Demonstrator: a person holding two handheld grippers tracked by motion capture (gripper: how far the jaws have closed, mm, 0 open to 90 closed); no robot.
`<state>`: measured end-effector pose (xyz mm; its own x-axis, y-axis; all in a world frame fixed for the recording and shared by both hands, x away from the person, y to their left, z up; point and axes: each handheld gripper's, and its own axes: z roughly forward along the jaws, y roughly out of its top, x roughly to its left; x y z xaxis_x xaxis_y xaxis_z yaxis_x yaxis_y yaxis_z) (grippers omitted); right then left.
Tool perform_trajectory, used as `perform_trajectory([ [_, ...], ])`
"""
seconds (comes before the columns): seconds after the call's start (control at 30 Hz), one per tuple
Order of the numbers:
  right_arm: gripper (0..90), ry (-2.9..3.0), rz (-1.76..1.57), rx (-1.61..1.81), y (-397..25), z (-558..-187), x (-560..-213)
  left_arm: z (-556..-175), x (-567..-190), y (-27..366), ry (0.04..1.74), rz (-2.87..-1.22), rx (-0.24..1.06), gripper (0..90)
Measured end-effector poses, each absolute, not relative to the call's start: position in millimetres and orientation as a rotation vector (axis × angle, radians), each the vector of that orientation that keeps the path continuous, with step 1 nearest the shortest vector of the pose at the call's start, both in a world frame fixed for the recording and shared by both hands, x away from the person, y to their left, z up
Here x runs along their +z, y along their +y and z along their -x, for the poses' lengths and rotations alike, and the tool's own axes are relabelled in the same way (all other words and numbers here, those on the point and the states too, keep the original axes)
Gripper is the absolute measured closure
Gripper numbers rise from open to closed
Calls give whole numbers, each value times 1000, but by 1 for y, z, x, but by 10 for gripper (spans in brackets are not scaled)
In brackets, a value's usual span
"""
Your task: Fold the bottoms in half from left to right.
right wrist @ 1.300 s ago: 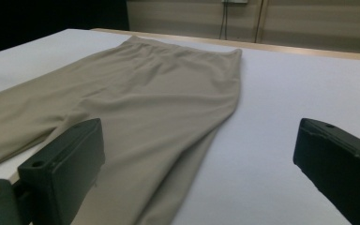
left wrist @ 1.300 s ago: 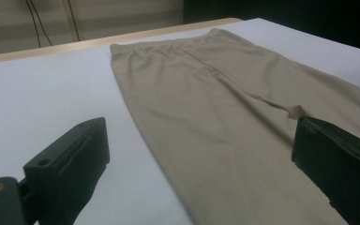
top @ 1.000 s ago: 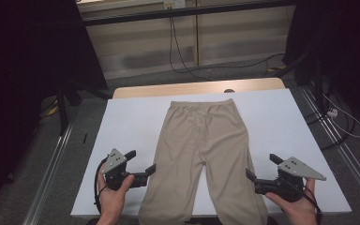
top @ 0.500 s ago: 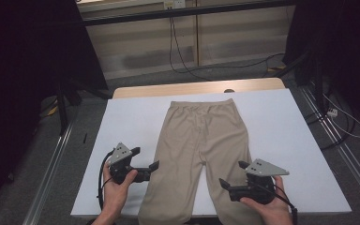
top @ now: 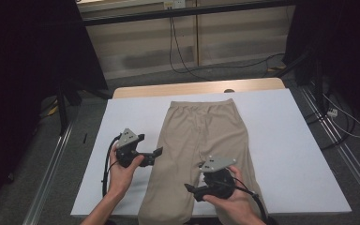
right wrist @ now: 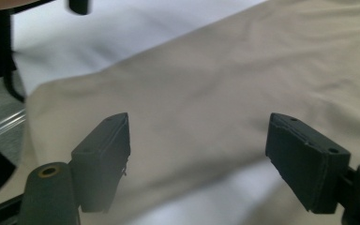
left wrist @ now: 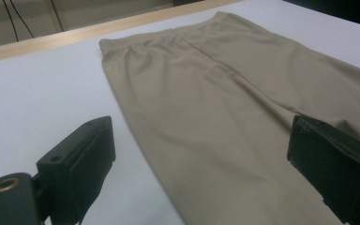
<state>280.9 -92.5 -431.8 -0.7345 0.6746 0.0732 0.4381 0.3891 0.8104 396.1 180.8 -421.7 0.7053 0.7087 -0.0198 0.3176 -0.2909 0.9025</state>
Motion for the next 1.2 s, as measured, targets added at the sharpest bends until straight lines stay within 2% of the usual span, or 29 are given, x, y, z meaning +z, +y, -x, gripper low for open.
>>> perform_trajectory([
  [0.2, 148, 2427, -972, 1228, -56, -293, -432, -429, -422, 171, 821, -1897, 456, 79],
  [0.37, 164, 2442, -950, 1201, -35, -298, -432, -442, -434, 169, 847, -1902, 420, 77],
  [0.43, 192, 2472, -930, 1192, -25, -301, -435, -445, -437, 171, 874, -1914, 388, 73],
  [0.47, 267, 2506, -905, 1200, -15, -303, -439, -445, -438, 173, 895, -1901, 372, 68],
  [0.57, 282, 2515, -889, 1197, -3, -303, -443, -445, -436, 177, 902, -1892, 385, 67],
  [0.6, 328, 2519, -860, 1186, 9, -303, -446, -445, -435, 180, 907, -1888, 397, 67],
  [0.63, 328, 2519, -860, 1186, 9, -303, -446, -445, -435, 180, 907, -1888, 397, 67],
  [0.67, 430, 2547, -842, 1184, 22, -305, -449, -445, -435, 182, 912, -1889, 395, 67],
  [0.7, 449, 2558, -846, 1181, 27, -306, -451, -445, -436, 182, 923, -1882, 390, 67],
  [0.83, 471, 2556, -842, 1131, 44, -307, -458, -446, -438, 184, 930, -1894, 399, 67],
  [1.03, 409, 2548, -851, 1111, 54, -308, -465, -446, -439, 186, 941, -1893, 393, 68],
  [1.13, 419, 2517, -842, 1084, 57, -303, -467, -446, -440, 185, 950, -1889, 388, 70],
  [1.17, 537, 2503, -871, 1078, 55, -302, -467, -446, -440, 185, 948, -1894, 386, 70],
  [1.2, 537, 2503, -871, 1078, 55, -302, -467, -446, -440, 185, 947, -1894, 382, 70],
])
